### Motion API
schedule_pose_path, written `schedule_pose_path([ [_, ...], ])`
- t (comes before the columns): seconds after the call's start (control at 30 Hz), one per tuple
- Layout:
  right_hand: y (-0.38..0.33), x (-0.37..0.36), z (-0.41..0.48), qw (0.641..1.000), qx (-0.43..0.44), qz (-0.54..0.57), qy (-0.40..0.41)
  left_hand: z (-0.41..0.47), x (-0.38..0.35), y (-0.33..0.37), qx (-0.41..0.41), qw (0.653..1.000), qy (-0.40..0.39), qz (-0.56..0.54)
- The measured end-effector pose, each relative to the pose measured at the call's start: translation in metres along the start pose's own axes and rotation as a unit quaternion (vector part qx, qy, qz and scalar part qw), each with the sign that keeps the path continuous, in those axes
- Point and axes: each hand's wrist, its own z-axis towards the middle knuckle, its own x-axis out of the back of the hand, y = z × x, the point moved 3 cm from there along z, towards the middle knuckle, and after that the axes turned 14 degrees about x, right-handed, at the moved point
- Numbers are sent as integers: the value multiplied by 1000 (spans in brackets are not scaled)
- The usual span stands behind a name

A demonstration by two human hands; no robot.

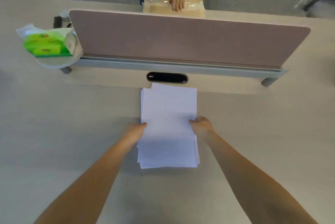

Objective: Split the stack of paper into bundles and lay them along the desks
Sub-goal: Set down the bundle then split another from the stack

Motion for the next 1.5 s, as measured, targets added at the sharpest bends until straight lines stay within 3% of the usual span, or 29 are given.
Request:
schedule_pose_path([
  [0.17, -4, -4, 4, 1000, -14, -7, -15, -3, -7, -20, 55, 997, -50, 21],
  [0.33, -6, -9, 8, 998, 1, -52, -31, -6, -7, -9, 60, 998, -6, 7],
  [0.53, -9, -4, 15, 998, -19, -25, -49, -11, -24, 3, 55, 998, 43, -7],
  [0.73, -9, 0, 20, 999, -32, 13, -38, -10, -23, 5, 62, 997, 43, -15],
  [1.07, -11, -13, 1, 994, 5, -82, -65, -5, -37, 10, 55, 994, 89, -7],
  [1.2, -10, -13, 2, 996, -25, -24, -84, -4, -41, 12, 47, 992, 111, 23],
  [1.5, -22, -11, 8, 995, -19, -69, -74, -2, -30, 11, 61, 993, 102, 2],
])
